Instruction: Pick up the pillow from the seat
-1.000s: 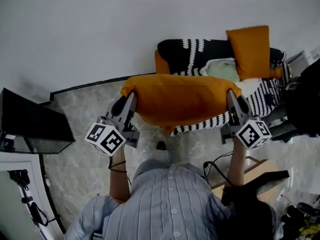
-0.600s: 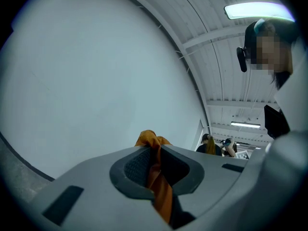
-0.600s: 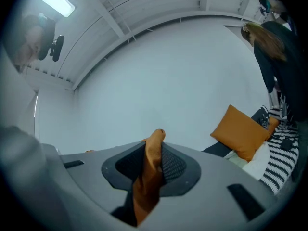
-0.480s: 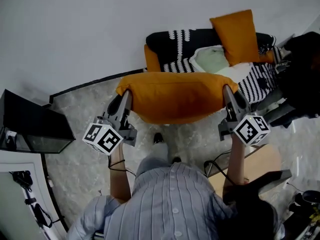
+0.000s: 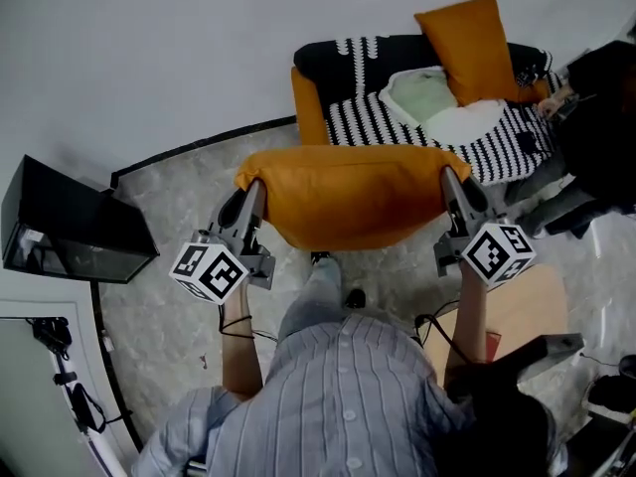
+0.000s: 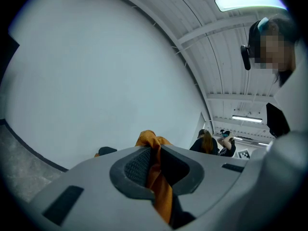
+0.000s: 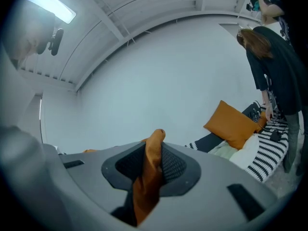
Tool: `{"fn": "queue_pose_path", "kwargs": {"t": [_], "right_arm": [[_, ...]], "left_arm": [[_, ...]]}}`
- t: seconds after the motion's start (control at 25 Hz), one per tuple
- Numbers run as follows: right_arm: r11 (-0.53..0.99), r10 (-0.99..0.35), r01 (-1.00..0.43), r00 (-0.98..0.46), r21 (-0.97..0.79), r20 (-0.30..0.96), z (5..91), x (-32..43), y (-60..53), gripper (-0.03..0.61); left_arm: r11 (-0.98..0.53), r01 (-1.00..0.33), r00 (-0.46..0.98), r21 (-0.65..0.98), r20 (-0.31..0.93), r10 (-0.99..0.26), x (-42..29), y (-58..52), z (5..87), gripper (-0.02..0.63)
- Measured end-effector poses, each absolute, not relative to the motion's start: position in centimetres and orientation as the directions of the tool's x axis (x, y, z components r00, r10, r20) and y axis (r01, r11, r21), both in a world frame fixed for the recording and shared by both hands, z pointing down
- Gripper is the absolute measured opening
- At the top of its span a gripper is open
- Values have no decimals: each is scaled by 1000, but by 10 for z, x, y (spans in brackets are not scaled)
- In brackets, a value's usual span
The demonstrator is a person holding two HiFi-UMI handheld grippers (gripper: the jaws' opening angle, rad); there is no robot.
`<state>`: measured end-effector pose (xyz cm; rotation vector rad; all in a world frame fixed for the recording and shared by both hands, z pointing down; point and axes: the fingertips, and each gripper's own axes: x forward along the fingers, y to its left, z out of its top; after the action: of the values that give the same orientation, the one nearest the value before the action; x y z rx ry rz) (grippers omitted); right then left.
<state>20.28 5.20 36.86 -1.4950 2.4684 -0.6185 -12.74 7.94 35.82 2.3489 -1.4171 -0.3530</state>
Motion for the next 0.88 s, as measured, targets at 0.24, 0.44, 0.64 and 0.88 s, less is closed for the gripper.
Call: {"fn": "queue_pose_path", "kwargs": {"t": [0.24,0.44,0.64,0.88], "right_arm": [[404,-876,-802,-478,-440,68,376,203,79,87],[413,-871,-800,-487,-435,68,385,200,92,87],[423,-862,-802,-499,-422,85,391,197,102,87],[406,-866,-823,-485,-397,121,402,174,105,87]], "left_arm": [[-399,-807,449,436,14,-893,-126,109,366,48],[-370,-809,419,456,7,-908,-130,130,375,48],[-344,-819,402,460,31,-915,-132,146,384,48],[-331,-817,399,472,49,-916,-155,151,393,46]]}}
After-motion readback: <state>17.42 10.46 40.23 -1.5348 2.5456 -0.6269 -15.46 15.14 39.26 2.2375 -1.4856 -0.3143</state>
